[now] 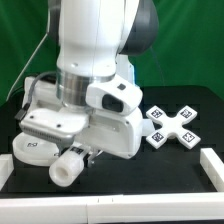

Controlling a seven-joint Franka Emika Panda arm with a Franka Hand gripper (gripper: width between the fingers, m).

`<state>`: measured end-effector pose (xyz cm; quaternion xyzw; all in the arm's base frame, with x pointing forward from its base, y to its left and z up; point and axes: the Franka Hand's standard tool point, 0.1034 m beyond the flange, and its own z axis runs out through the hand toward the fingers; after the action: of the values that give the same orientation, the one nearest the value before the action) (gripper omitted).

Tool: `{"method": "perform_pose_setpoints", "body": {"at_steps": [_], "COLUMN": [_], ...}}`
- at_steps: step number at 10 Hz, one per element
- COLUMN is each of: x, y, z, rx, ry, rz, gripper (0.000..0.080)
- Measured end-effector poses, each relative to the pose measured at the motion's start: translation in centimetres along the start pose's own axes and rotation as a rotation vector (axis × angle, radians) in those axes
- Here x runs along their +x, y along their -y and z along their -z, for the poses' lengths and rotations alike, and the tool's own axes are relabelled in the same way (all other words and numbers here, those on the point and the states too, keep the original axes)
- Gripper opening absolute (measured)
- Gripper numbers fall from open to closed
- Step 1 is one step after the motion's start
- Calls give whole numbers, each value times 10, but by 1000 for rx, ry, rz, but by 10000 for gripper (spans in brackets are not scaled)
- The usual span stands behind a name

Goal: Assemble round table

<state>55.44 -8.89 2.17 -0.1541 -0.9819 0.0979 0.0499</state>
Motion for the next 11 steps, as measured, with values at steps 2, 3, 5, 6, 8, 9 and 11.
{"method": "perform_pose_setpoints", "body": {"at_steps": [2, 3, 5, 6, 8, 9, 11], "x": [-3, -4, -8, -10, -12, -12, -12], "y": [2, 5, 21, 30, 38, 40, 40], "z": [-9, -10, -13, -15, -17, -17, -17], "rx": [15, 17, 18, 16, 15, 15, 15], "ry": [-10, -10, -12, -13, -16, -16, -16], "rz": [114, 147, 132, 114, 99, 95, 93], "gripper": [314, 314, 314, 314, 314, 314, 314]}}
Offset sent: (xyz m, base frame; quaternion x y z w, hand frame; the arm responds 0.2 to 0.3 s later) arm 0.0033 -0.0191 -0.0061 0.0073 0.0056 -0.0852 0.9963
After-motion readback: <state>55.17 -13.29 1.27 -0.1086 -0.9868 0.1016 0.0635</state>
